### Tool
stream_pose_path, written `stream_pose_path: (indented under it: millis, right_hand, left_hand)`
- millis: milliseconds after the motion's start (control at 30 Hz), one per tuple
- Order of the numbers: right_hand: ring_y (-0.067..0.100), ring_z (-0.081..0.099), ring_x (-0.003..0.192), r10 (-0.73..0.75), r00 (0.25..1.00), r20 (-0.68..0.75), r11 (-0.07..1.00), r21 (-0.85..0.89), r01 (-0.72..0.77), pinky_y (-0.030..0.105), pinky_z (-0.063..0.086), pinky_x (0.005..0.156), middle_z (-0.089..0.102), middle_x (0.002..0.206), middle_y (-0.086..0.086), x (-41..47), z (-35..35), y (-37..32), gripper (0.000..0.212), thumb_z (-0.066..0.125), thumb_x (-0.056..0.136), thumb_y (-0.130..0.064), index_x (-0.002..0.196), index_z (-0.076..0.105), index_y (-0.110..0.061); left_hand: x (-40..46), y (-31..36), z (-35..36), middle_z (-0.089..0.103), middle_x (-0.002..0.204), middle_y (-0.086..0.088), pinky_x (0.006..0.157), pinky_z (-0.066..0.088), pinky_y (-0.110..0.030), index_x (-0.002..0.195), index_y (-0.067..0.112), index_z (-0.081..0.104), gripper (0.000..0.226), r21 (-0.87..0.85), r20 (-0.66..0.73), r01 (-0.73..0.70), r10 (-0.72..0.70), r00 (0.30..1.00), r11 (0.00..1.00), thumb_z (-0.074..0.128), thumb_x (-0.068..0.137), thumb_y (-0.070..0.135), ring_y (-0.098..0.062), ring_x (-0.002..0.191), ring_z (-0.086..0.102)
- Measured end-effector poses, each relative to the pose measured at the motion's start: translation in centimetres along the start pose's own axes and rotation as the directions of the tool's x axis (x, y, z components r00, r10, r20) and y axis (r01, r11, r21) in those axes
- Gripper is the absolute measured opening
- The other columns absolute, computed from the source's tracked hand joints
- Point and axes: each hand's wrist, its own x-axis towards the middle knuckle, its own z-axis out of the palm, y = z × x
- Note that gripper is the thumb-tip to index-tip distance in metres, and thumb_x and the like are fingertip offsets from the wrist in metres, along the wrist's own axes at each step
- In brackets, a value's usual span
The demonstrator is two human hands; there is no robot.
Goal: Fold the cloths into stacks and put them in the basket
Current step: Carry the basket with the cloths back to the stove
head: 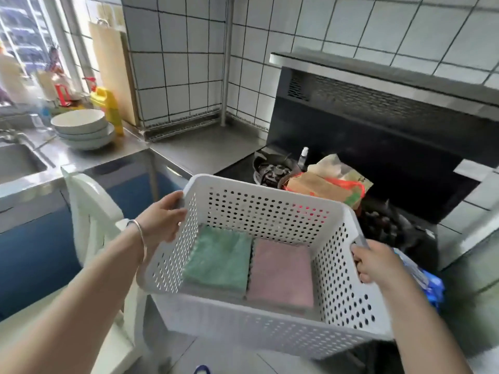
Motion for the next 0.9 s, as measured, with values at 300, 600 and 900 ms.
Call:
stream_pose_path:
  millis: [300,600,900]
  right_hand:
    - [0.019,0.042,0.053,-0.088,0.984,0.153,0.987,-0.119,0.107,0.031,0.033,0.051,0.047,0.060,0.003,15.0,7.5,-13.5,0.013,0.049,0.092,-0.022,0.084,0.057,-0.018]
    - [0.021,0.043,0.055,-0.142,0.956,0.257,0.971,-0.151,0.185,0.031,0.033,0.050,0.049,0.065,0.006,30.3,22.1,-27.2,0.019,0.048,0.089,-0.017,0.091,0.062,-0.005]
    - [0.021,0.047,0.059,-0.247,0.900,0.360,0.893,-0.277,0.356,0.030,0.038,0.054,0.058,0.079,0.010,48.2,37.2,-39.2,0.026,0.041,0.086,-0.001,0.097,0.064,-0.003]
  left_hand:
    - [17.1,4.9,-4.0,0.027,0.059,-0.003,0.032,0.020,-0.010,0.098,0.015,0.049,0.021,0.011,-0.038,-0.021,0.021,0.999,1.000,0.038,0.092,-0.001,-0.003,0.027,0.023]
    - [29.9,5.0,-11.8,0.038,0.060,-0.005,0.032,0.027,-0.012,0.119,0.030,0.041,0.041,-0.097,-0.291,0.041,-0.067,0.954,0.994,0.037,0.095,-0.003,-0.009,0.036,0.033]
    - [45.0,5.3,-13.2,0.060,0.102,-0.007,0.049,0.037,-0.026,0.140,0.027,0.033,0.055,-0.226,-0.546,0.106,-0.216,0.810,0.968,0.039,0.093,0.000,-0.015,0.057,0.041]
